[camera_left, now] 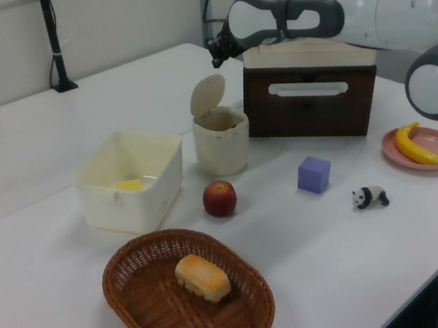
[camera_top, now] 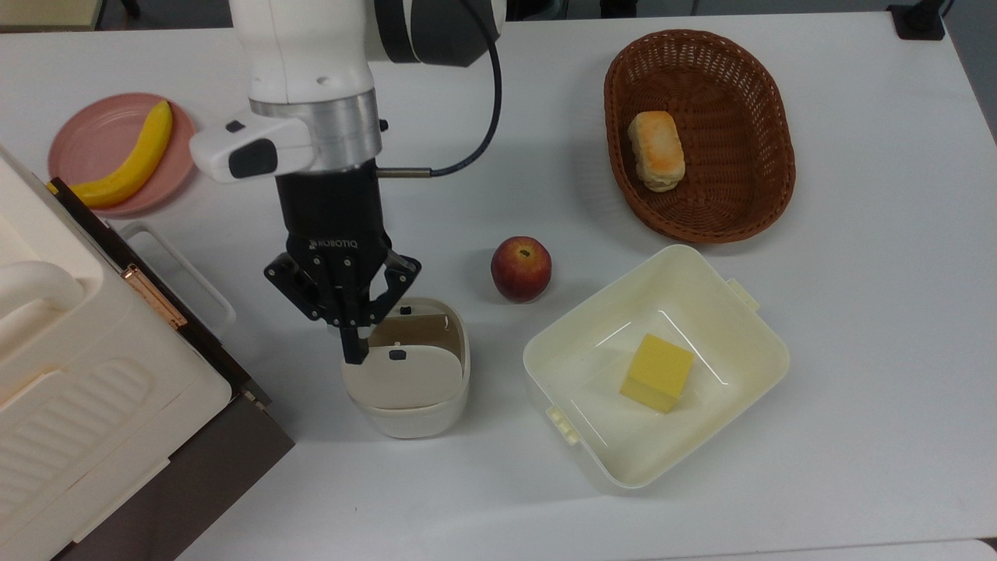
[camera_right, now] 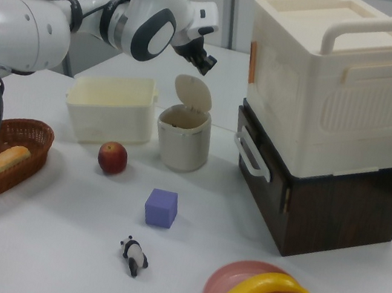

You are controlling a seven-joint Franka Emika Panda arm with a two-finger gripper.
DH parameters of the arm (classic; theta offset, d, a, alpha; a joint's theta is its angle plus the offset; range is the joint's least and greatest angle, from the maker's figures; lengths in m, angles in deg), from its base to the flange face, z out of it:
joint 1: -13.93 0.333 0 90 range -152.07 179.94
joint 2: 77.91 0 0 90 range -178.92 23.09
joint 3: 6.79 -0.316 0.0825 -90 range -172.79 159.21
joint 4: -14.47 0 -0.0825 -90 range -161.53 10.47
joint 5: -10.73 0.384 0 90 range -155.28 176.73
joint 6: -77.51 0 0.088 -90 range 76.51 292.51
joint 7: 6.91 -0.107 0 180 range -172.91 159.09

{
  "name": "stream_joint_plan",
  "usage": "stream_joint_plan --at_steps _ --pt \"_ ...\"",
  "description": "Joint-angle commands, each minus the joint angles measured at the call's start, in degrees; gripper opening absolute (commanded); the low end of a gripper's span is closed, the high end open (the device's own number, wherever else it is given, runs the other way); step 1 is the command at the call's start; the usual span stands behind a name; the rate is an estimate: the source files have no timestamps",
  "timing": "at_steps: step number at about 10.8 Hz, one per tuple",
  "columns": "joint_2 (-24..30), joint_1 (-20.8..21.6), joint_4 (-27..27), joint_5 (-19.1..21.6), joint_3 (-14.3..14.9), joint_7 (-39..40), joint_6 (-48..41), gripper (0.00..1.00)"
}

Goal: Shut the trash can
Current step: 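Push the flip lid down toward the can rim with the gripper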

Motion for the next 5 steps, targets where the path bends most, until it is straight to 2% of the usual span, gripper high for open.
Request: stream_joint_plan --at_steps 1,5 --pt "-1.9 1.6 1.8 0.5 0.7 -0.8 0.6 0.0" --pt "-2.3 1.7 1.5 0.0 0.5 -0.6 0.6 0.0"
